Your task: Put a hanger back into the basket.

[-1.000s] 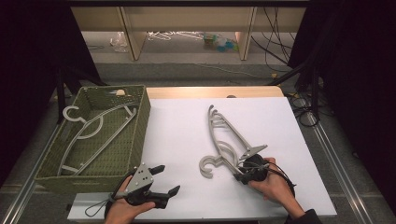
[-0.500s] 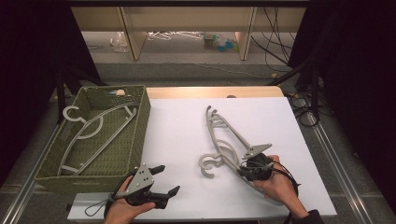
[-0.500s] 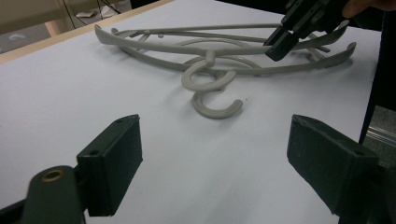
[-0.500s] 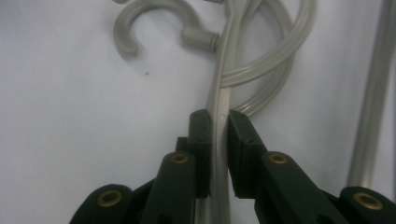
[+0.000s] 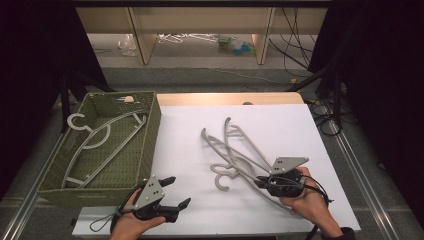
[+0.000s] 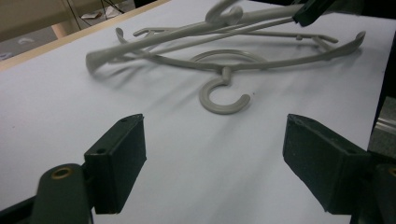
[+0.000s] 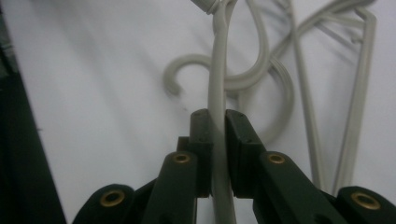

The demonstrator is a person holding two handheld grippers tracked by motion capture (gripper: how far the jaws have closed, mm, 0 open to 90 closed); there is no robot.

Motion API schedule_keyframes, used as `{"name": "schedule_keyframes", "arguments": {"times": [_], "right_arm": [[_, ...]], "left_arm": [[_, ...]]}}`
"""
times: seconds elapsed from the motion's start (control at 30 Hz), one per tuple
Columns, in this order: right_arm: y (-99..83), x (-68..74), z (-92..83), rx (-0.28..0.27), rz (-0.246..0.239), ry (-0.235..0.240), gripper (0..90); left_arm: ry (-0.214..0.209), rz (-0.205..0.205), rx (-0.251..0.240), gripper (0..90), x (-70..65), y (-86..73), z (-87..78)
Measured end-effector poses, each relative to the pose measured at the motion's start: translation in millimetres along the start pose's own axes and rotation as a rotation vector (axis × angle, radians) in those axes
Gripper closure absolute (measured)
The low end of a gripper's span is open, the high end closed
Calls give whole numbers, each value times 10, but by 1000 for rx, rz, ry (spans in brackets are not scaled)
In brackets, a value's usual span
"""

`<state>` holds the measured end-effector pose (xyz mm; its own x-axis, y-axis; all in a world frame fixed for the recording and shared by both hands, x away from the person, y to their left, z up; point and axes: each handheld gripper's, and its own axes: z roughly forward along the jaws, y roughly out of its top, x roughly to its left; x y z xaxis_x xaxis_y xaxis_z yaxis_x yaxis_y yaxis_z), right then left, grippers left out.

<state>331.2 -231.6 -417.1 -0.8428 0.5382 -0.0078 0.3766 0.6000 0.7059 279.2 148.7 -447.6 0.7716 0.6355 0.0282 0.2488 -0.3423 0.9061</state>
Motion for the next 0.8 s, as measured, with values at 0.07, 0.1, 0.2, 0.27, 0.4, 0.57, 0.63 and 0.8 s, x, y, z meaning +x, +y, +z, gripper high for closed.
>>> {"name": "schedule_keyframes", "arguments": {"times": [0.07, 0.1, 0.2, 0.27, 0.4, 0.57, 0.63, 0.8], "right_arm": [[24, 53, -11, -4, -22, 15, 826], [28, 65, -11, -8, -24, 31, 826], [44, 105, -9, -17, -37, 63, 826], [52, 128, -12, -28, -42, 84, 826], [79, 171, 14, -27, -69, 121, 826], [104, 252, 27, -29, -123, 188, 826], [105, 286, 29, -28, -137, 219, 826], [106, 301, 44, -24, -151, 247, 826]], "left_arm": [[5, -14, -12, 221, 0, 4, 13], [5, -14, -12, 223, 0, 4, 13], [18, 42, -7, 225, 7, 27, 37], [19, 51, -19, 225, 20, 44, 51], [18, 64, -25, 214, 40, 75, 117], [27, 146, -12, 219, 74, 203, 246], [15, 160, -5, 220, 74, 223, 278], [-40, 254, 85, 259, 91, 211, 423]]}}
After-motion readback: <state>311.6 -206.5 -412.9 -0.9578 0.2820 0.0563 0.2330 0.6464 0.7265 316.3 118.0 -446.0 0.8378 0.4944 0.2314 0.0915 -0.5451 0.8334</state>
